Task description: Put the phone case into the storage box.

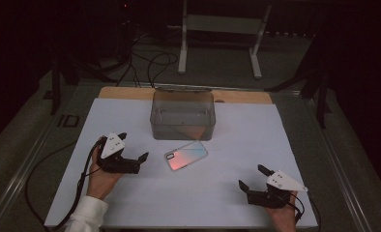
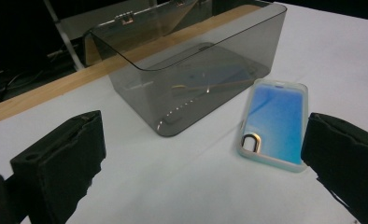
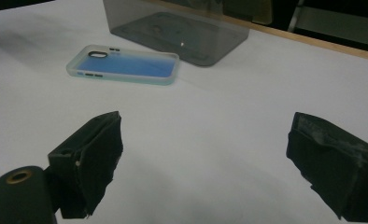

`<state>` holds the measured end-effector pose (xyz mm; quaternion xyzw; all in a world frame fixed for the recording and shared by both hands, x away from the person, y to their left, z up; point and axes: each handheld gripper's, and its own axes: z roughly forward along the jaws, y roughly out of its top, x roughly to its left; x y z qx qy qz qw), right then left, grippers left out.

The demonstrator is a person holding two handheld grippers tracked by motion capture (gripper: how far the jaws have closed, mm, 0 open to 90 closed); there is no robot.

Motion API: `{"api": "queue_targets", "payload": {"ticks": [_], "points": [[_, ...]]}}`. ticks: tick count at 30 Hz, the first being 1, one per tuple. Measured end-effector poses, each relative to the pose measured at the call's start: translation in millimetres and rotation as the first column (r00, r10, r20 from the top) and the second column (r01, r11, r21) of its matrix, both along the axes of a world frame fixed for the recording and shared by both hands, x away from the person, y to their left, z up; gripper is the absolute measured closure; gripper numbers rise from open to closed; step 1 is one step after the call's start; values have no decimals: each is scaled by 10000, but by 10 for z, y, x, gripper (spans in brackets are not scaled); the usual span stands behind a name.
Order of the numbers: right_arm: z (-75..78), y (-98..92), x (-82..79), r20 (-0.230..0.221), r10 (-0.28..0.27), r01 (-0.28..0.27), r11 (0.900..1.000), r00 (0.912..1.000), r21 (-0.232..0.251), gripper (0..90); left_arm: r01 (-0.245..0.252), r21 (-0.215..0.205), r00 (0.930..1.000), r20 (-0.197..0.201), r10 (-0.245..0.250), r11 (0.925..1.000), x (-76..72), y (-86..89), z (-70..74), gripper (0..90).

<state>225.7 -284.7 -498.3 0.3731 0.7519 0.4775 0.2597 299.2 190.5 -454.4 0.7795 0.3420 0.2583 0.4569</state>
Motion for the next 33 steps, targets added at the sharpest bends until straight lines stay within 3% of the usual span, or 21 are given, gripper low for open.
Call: {"api": "queue_targets", "payload": {"ticks": [16, 33], "points": [[-2, 2, 1, -41, 8, -8, 10000, 10000, 8, 106, 167, 279, 9993, -351, -157, 9995, 125, -137, -52, 10], [-10, 11, 11, -86, 67, -67, 10000, 9999, -20, 106, 281, 796, 9982, -554, -237, 9964, 253, -248, -3, 11]]}}
